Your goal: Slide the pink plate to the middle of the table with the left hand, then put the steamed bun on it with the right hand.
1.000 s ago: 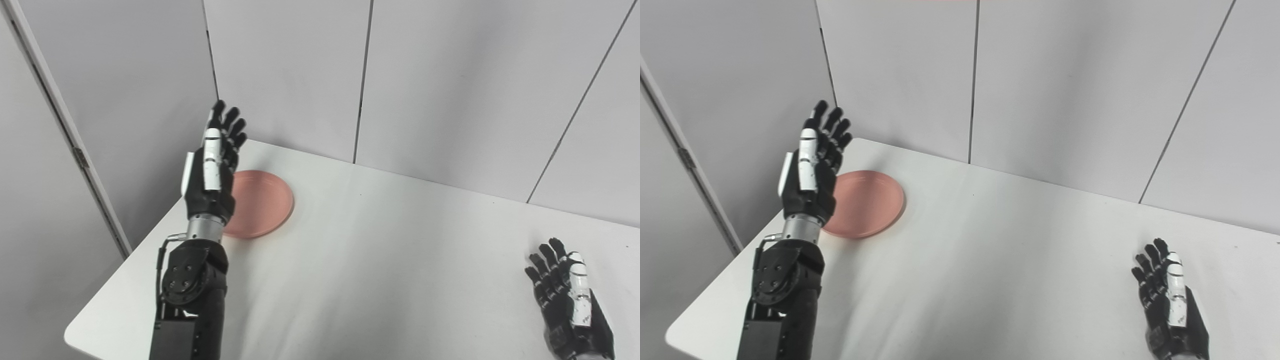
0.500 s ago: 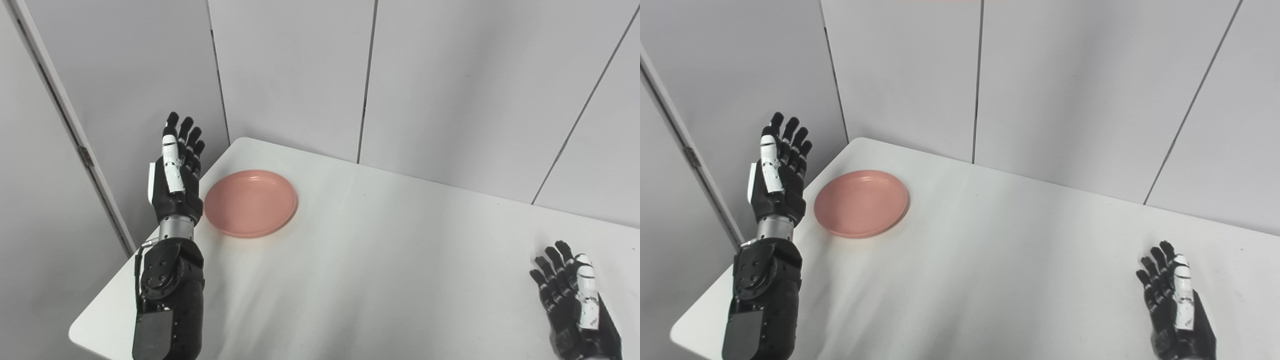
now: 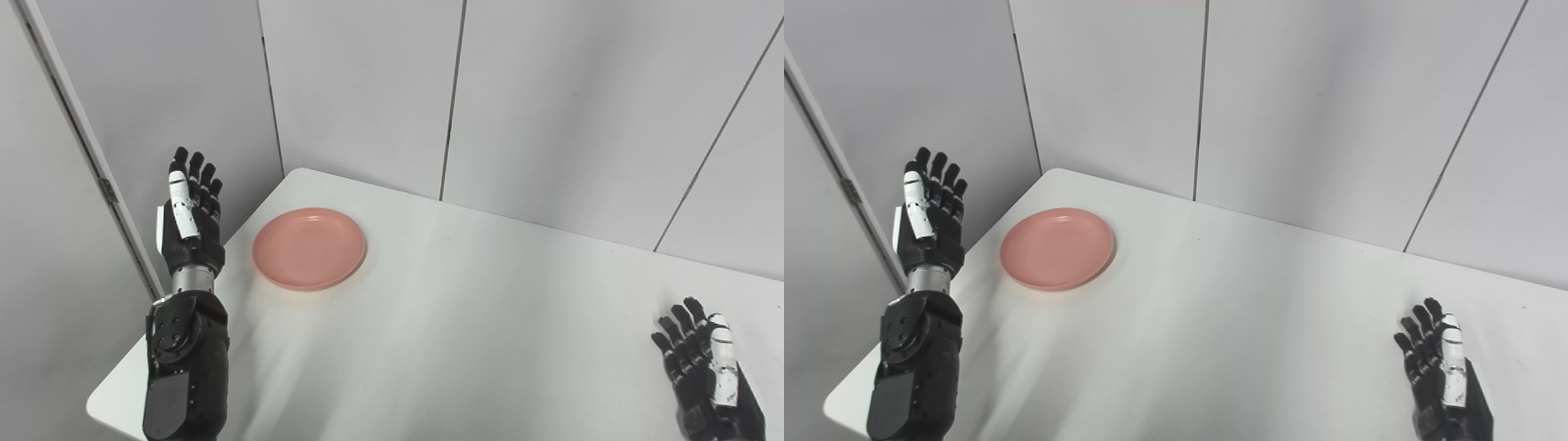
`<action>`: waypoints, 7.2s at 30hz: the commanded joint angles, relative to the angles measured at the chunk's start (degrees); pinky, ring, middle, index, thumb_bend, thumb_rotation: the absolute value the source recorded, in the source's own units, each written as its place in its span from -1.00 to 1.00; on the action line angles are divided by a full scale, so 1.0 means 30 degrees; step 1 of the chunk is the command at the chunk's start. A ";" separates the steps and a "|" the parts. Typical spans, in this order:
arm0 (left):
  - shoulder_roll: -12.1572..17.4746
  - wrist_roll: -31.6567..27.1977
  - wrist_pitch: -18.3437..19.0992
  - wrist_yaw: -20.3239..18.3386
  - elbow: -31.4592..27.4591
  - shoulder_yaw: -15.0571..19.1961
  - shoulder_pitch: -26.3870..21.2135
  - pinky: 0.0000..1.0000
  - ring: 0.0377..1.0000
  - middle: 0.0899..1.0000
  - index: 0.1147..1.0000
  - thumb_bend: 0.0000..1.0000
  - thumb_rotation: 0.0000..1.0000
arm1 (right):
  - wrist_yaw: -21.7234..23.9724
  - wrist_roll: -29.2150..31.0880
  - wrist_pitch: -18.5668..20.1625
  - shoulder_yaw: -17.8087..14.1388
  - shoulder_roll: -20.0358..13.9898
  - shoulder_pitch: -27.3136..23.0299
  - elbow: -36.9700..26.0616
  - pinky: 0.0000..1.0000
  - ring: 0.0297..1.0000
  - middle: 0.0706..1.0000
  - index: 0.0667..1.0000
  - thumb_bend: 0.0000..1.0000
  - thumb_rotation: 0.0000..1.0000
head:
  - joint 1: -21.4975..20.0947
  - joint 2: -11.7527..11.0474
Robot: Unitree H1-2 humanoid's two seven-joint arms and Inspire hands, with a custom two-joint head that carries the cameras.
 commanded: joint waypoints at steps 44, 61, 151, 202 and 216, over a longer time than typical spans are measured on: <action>0.0796 -0.1275 0.0240 -0.0071 0.4059 -0.0670 -0.0860 0.98 0.95 0.97 1.00 -0.14 1.00 | -0.0586 -0.0022 0.1917 0.0248 0.0024 0.0719 -0.0984 1.00 1.00 1.00 1.00 -0.83 1.00 | 0.0029 0.0295; 0.0563 -0.1206 -0.0081 -0.0907 0.7048 -0.1386 -0.1503 0.94 0.90 0.93 0.95 -0.16 1.00 | -0.0451 -0.0084 0.1426 0.0289 0.0131 0.0662 -0.0572 1.00 1.00 1.00 1.00 -0.80 1.00 | -0.0418 0.0308; -0.2770 0.0734 0.4600 -0.8260 0.6097 -0.9923 0.0831 0.90 0.89 0.91 0.89 -0.12 1.00 | -0.2154 -0.2624 -0.0642 0.1629 0.2062 0.0962 0.0725 1.00 0.99 0.99 1.00 -0.47 1.00 | -1.0659 0.1909; -0.0506 -0.0100 0.0724 -1.1609 1.2135 -0.8282 -0.0438 0.81 0.81 0.83 0.83 0.00 0.86 | -0.3287 -2.0386 0.1401 0.0365 -0.7058 0.0680 -0.7748 0.23 0.48 0.62 0.63 0.78 0.04 | -1.8158 0.0785; 0.0145 -0.0341 0.0212 -1.2481 1.3905 -0.7751 -0.1038 0.77 0.77 0.79 0.80 -0.02 0.84 | -0.0357 -2.0770 0.4084 -0.0448 -0.9419 0.1822 -0.8042 0.21 0.45 0.57 0.56 0.77 -0.13 | -1.9073 0.1019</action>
